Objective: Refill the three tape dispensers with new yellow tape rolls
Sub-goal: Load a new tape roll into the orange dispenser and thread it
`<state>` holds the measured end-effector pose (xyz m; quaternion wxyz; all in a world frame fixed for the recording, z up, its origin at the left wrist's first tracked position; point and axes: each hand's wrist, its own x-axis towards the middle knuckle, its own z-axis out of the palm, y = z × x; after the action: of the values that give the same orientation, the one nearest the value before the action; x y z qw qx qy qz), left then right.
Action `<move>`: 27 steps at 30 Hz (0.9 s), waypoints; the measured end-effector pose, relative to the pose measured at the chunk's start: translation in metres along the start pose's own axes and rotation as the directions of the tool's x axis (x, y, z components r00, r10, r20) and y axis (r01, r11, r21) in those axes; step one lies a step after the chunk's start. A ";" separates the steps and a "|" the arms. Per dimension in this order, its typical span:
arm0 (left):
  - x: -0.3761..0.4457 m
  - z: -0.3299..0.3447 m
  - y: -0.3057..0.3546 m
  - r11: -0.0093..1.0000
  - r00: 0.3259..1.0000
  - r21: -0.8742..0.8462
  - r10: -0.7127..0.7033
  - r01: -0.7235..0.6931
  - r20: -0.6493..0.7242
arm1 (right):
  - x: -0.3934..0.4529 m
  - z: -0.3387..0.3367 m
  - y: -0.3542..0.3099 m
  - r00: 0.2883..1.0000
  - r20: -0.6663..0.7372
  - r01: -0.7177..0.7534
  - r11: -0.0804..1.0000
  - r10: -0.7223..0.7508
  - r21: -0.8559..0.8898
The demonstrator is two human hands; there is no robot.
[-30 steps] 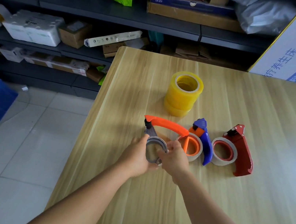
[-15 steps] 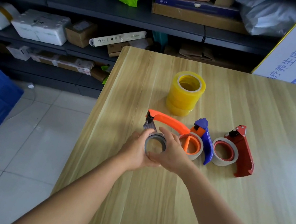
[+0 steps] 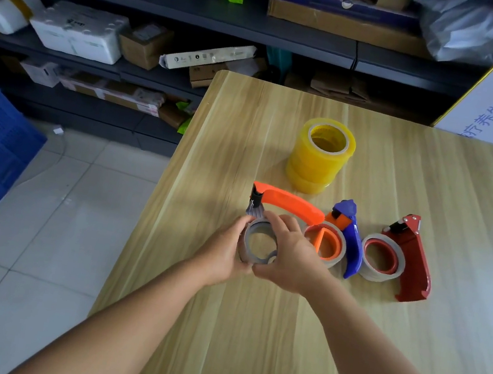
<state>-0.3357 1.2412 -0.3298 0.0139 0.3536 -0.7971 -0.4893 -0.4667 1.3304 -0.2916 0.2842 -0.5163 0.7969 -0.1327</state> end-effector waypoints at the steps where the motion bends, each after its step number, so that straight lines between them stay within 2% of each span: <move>1: 0.000 0.001 -0.001 1.000 1.000 0.000 0.001 -0.001 -0.005 | 0.001 -0.001 0.000 1.000 0.003 0.003 1.000 -0.003 0.008; 8: 0.002 0.000 -0.012 0.998 0.994 -0.008 -0.068 0.069 0.080 | 0.001 0.006 0.009 1.000 -0.002 -0.006 0.990 0.006 0.138; 12: 0.003 0.002 -0.011 0.997 0.989 -0.008 -0.073 0.074 0.133 | 0.002 0.003 0.010 1.000 0.024 -0.004 0.997 0.002 0.080; 16: 0.003 0.001 -0.002 0.994 0.998 -0.110 -0.017 0.024 0.063 | 0.008 0.002 -0.002 0.993 -0.014 -0.122 0.992 0.121 -0.042; 20: 0.001 0.000 0.004 0.994 0.995 -0.085 0.067 -0.073 -0.069 | 0.007 0.000 0.004 0.996 0.052 -0.075 0.990 0.070 0.115; 22: 0.002 0.000 0.004 0.993 0.992 -0.084 0.074 -0.082 -0.100 | 0.005 0.000 0.008 0.996 0.080 -0.039 0.995 0.031 0.093; 24: 0.003 -0.002 0.001 0.995 0.995 -0.076 0.066 -0.072 -0.076 | 0.003 0.002 0.011 0.998 0.058 -0.022 0.998 0.019 0.055; 27: 0.005 -0.008 -0.001 0.997 0.999 -0.077 0.027 -0.025 0.031 | 0.003 0.002 0.014 1.000 0.014 -0.014 0.990 0.012 0.137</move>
<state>-0.3363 1.2314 -0.3278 0.0212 0.3347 -0.7823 -0.5249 -0.4768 1.3342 -0.3011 0.3251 -0.4913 0.7874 -0.1817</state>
